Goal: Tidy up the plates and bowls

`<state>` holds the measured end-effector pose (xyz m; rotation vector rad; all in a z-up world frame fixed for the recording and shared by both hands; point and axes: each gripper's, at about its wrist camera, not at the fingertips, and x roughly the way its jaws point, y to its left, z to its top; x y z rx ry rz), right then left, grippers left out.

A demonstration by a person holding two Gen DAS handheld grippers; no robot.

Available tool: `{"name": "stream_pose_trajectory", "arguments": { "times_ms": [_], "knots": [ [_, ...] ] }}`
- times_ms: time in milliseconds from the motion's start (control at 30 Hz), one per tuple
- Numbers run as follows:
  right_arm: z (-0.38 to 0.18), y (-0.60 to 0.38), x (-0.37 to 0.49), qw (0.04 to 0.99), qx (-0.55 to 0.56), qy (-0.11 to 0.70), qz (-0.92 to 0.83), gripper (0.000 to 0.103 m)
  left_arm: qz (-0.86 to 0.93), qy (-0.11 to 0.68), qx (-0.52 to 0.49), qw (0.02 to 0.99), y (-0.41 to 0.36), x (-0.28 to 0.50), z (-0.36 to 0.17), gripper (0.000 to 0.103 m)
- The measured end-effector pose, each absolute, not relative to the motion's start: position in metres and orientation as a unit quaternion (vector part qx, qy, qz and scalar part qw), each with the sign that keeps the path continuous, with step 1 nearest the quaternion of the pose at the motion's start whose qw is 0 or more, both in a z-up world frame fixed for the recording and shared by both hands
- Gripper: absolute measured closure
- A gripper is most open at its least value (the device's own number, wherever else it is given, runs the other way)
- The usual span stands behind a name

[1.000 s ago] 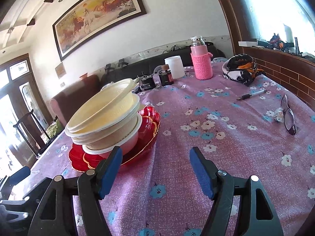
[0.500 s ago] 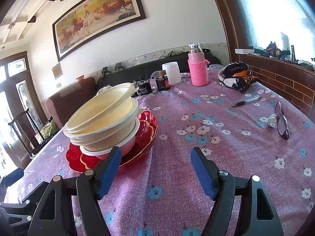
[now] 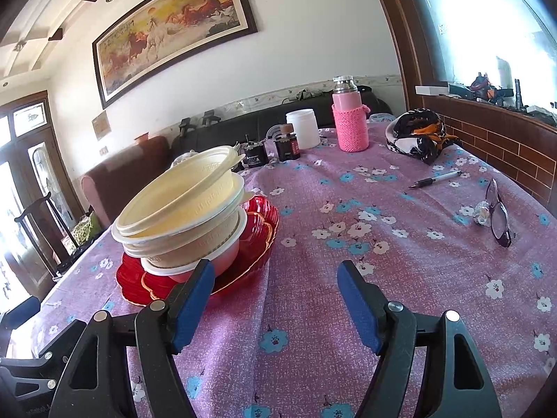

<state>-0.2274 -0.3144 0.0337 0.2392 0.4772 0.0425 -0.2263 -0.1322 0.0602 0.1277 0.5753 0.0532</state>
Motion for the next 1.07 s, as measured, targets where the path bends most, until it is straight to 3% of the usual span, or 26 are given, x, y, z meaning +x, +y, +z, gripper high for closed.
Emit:
{"name": "stream_pose_trajectory", "arguments": {
  "times_ms": [1067],
  "knots": [
    [0.0337, -0.3139, -0.2273, 0.964, 0.118, 0.236, 0.021, 0.026, 0.023, 0.297, 0.057, 0.953, -0.1243, -0.2221, 0.0587, 0.000]
  ]
}}
